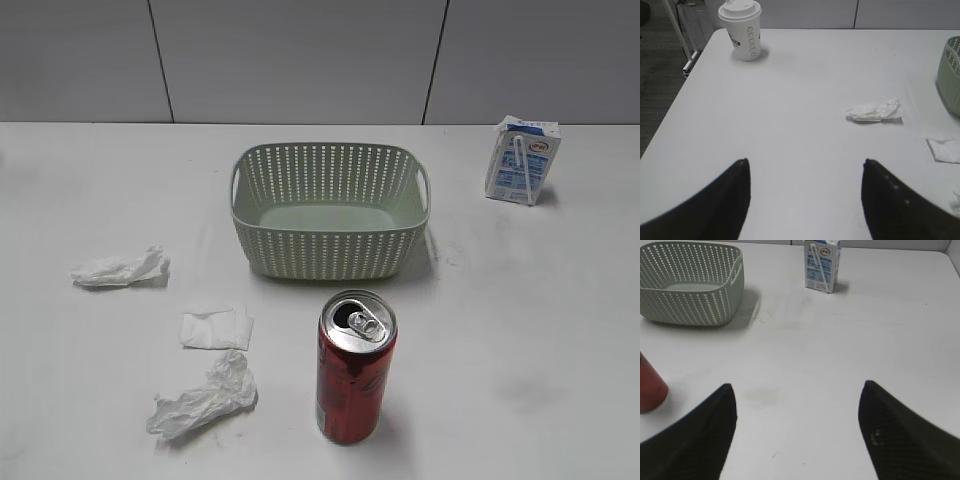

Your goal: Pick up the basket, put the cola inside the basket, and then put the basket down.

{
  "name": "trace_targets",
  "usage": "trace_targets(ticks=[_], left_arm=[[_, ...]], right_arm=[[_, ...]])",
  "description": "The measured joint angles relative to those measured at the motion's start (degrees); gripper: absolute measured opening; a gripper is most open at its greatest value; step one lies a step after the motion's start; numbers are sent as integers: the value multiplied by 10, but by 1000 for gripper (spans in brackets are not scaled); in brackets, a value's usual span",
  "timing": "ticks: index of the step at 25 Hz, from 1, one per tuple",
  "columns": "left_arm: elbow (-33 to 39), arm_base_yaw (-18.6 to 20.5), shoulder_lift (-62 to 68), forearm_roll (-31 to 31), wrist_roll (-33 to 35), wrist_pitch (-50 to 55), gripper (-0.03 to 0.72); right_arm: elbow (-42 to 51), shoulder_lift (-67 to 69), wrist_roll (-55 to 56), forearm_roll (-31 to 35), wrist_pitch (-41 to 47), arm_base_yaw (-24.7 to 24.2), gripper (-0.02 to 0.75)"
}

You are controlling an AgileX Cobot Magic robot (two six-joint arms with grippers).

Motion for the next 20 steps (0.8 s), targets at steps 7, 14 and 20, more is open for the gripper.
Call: trace_targets(ticks=[7,14,20], left_arm=[[0,0,0,0,0,0,522],[0,0,0,0,0,0,522],[-6,0,4,-31,0,-15,522]], right_arm=[[0,0,0,0,0,0,571],[0,0,0,0,0,0,571],[0,0,0,0,0,0,571]])
